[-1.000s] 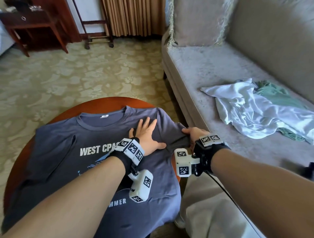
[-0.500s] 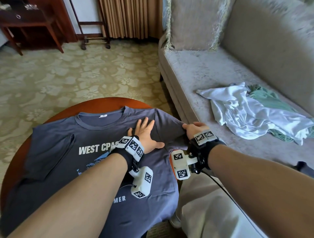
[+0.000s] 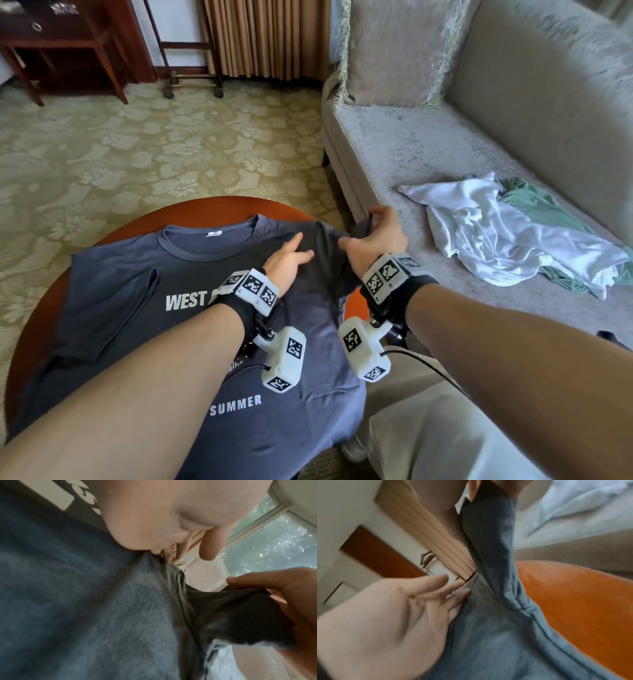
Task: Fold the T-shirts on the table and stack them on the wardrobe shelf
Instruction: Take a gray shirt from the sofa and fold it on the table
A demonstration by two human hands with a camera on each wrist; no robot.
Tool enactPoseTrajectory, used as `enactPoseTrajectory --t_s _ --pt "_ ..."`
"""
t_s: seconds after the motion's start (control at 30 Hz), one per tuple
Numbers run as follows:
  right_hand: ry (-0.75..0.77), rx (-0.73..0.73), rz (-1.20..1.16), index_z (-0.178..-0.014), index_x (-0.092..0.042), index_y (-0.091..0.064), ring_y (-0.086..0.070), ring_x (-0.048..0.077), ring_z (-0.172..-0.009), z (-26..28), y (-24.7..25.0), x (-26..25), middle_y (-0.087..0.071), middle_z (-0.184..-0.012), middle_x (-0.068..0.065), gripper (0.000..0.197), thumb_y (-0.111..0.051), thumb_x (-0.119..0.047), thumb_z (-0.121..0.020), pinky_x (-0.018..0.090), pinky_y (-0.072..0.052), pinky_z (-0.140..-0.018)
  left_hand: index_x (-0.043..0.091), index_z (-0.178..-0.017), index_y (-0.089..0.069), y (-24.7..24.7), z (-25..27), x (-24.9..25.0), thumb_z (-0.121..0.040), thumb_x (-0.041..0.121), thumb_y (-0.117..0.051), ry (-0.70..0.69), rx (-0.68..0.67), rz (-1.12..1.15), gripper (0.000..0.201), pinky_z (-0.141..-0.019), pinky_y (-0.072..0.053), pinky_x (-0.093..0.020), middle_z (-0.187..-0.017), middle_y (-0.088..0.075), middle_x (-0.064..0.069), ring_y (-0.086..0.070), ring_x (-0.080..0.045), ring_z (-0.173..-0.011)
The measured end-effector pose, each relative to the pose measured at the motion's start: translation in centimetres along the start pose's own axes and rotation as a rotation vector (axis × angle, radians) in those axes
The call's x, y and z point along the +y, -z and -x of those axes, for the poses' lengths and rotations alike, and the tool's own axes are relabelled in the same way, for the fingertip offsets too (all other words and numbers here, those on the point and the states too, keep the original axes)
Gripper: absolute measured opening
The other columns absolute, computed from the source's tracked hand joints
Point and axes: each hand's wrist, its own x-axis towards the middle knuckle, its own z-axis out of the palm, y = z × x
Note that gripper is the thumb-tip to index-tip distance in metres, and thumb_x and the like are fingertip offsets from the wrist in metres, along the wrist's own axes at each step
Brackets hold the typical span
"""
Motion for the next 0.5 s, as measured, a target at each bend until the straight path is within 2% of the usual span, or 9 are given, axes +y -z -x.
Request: enactPoseTrajectory --t_s 0.07,0.13,0.2,0.27,0.33,0.4,0.47,0.5 --pt "0.105 -0.057 0.047 -0.130 -0.027 -0.043 -0.057 0.016 -0.106 1.1 -0.5 -1.1 -0.058 -0.110 -0.004 0.067 -0.076 -0.021 -0.073 0.019 -0.041 -0.080 0.021 -0.145 -0.044 0.8 0.0 0.1 -0.093 0.035 -0.058 0.023 0.017 0.220 0.055 -0.119 -0.022 -0.039 -0.150 -0.043 -0.004 -0.033 -0.021 -0.142" --pt "0.202 -0.122 0.115 -0.130 -0.027 -0.039 -0.058 0.017 -0.107 2.1 -1.3 -2.0 -0.059 -0.118 -0.001 0.071 -0.077 -0.018 -0.071 0.023 -0.045 -0.082 0.016 -0.138 -0.053 1.7 0.0 0.7 -0.091 0.038 -0.060 0.045 0.041 0.408 0.052 -0.118 -0.027 -0.038 -0.145 -0.050 -0.005 -0.041 -0.022 -0.138" --pt "0.289 -0.208 0.209 -0.131 -0.027 -0.036 -0.059 0.019 -0.107 3.0 -2.2 -2.7 -0.060 -0.119 -0.001 0.076 -0.079 -0.018 -0.068 0.028 -0.049 -0.085 0.014 -0.139 -0.052 2.9 0.5 1.7 -0.094 0.043 -0.054 0.040 0.037 0.520 0.053 -0.115 -0.022 -0.029 -0.143 -0.051 -0.002 -0.041 -0.016 -0.137" --pt "0.346 -0.355 0.295 -0.136 -0.027 -0.029 -0.059 0.020 -0.108 4.0 -2.9 -3.4 -0.061 -0.119 0.000 0.086 -0.080 -0.021 -0.068 0.031 -0.050 -0.087 0.017 -0.138 -0.052 4.2 0.8 2.4 -0.092 0.053 -0.051 0.025 0.069 0.553 0.059 -0.116 -0.016 -0.031 -0.140 -0.055 0.002 -0.043 -0.010 -0.133" --pt "0.340 -0.501 0.351 -0.143 -0.025 -0.022 -0.058 0.021 -0.110 4.8 -3.7 -4.0 -0.062 -0.120 -0.001 0.092 -0.080 -0.029 -0.072 0.028 -0.048 -0.087 0.016 -0.137 -0.053 5.8 1.3 2.9 -0.095 0.052 -0.046 0.035 0.133 0.516 0.056 -0.118 -0.016 -0.036 -0.139 -0.056 -0.001 -0.045 -0.012 -0.132" --pt "0.301 -0.514 0.347 -0.143 -0.023 -0.027 -0.059 0.021 -0.106 5.1 -4.3 -4.2 -0.063 -0.114 0.000 0.082 -0.073 -0.036 -0.077 0.025 -0.045 -0.082 0.014 -0.132 -0.057 7.4 2.1 2.8 -0.096 0.049 -0.048 0.050 0.207 0.409 0.050 -0.117 -0.024 -0.041 -0.137 -0.056 -0.003 -0.046 -0.019 -0.133" --pt "0.237 -0.403 0.302 -0.131 -0.023 -0.042 -0.063 0.023 -0.095 4.8 -4.3 -4.5 -0.065 -0.104 0.004 0.056 -0.064 -0.033 -0.080 0.026 -0.049 -0.076 0.022 -0.110 -0.063 8.4 2.8 1.8 -0.089 0.047 -0.060 -0.009 0.242 0.247 0.033 -0.110 -0.034 -0.043 -0.127 -0.060 -0.005 -0.052 -0.021 -0.122" --pt "0.192 -0.344 0.298 -0.124 -0.022 -0.049 -0.063 0.024 -0.090 4.5 -4.1 -4.5 -0.066 -0.102 0.006 0.044 -0.058 -0.028 -0.081 0.027 -0.051 -0.075 0.022 -0.103 -0.064 8.6 3.1 1.2 -0.084 0.042 -0.067 -0.031 0.260 0.179 0.027 -0.105 -0.038 -0.038 -0.120 -0.061 -0.005 -0.054 -0.019 -0.114"
